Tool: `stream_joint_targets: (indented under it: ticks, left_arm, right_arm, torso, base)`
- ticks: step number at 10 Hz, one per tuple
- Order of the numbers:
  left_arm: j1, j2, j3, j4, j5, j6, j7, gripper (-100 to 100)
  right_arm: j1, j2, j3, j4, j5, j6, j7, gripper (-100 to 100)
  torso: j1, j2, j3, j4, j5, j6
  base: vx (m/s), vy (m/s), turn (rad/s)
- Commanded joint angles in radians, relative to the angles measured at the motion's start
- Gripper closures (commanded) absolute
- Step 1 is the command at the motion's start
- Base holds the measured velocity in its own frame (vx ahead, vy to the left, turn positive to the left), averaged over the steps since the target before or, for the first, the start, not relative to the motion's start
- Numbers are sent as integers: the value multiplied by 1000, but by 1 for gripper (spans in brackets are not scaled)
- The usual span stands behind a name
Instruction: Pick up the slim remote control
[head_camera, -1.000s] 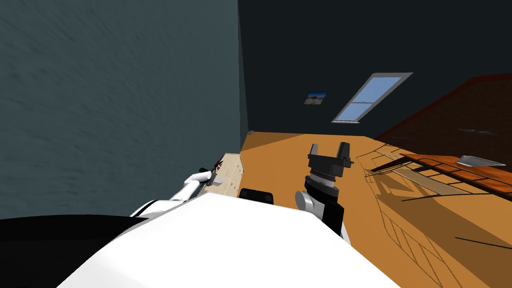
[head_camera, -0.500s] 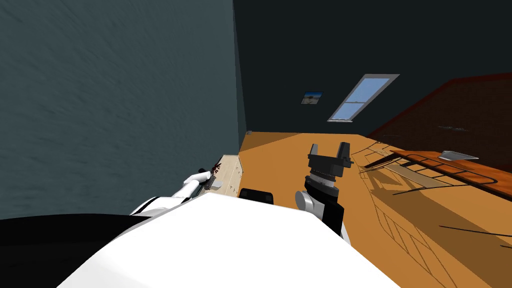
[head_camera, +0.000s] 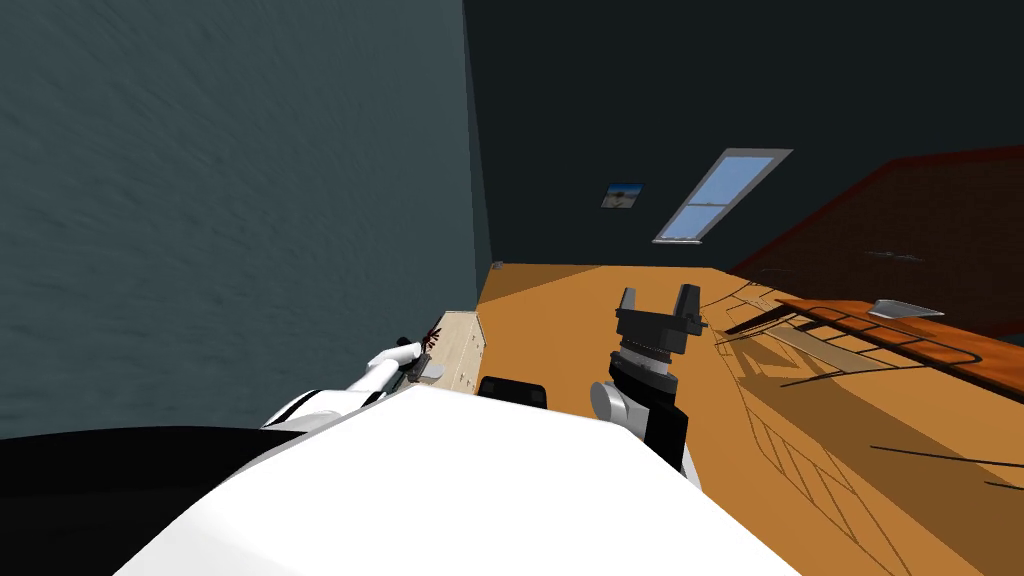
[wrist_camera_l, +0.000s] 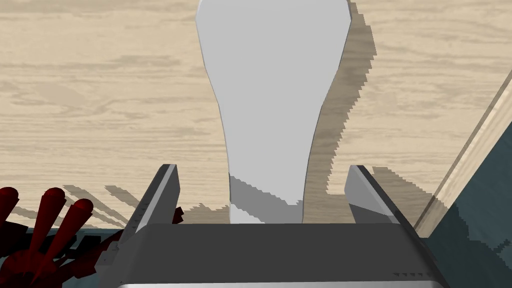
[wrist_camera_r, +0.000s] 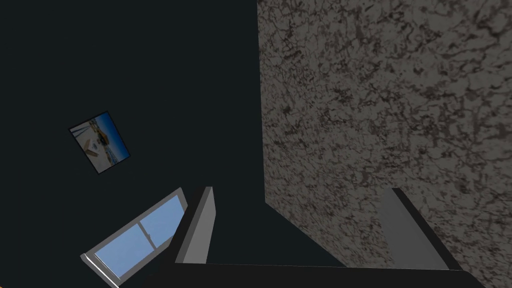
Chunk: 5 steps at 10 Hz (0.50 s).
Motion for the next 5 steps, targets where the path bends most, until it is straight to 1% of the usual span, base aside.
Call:
stream_joint_targets:
  ticks: [1, 2, 3, 4, 5]
  left_arm:
    - [-37, -6, 14, 50, -4, -39, -41, -100]
    - [-37, -6, 14, 75, -4, -39, -41, -100]
    - [-63, -10, 23, 108, -7, -64, -67, -100]
    - [-63, -10, 23, 127, -7, -64, -67, -100]
    - [-88, -14, 32, 161, -10, -90, -93, -100]
  right_arm:
    - [0, 0, 0, 0, 0, 0, 0, 0]
    - [0, 0, 0, 0, 0, 0, 0, 0]
    - [0, 0, 0, 0, 0, 0, 0, 0]
    - [0, 0, 0, 0, 0, 0, 0, 0]
    - [0, 0, 0, 0, 0, 0, 0, 0]
  torso:
    - [0, 0, 0, 0, 0, 0]
    - [0, -1, 0, 0, 0, 0]
    - [0, -1, 0, 0, 0, 0]
    - [0, -1, 0, 0, 0, 0]
    - [0, 0, 0, 0, 0, 0]
  base:
    - [25, 1, 105]
    - [23, -2, 32]
    - [22, 3, 50]
    - [17, 2, 26]
    - [16, 2, 59]
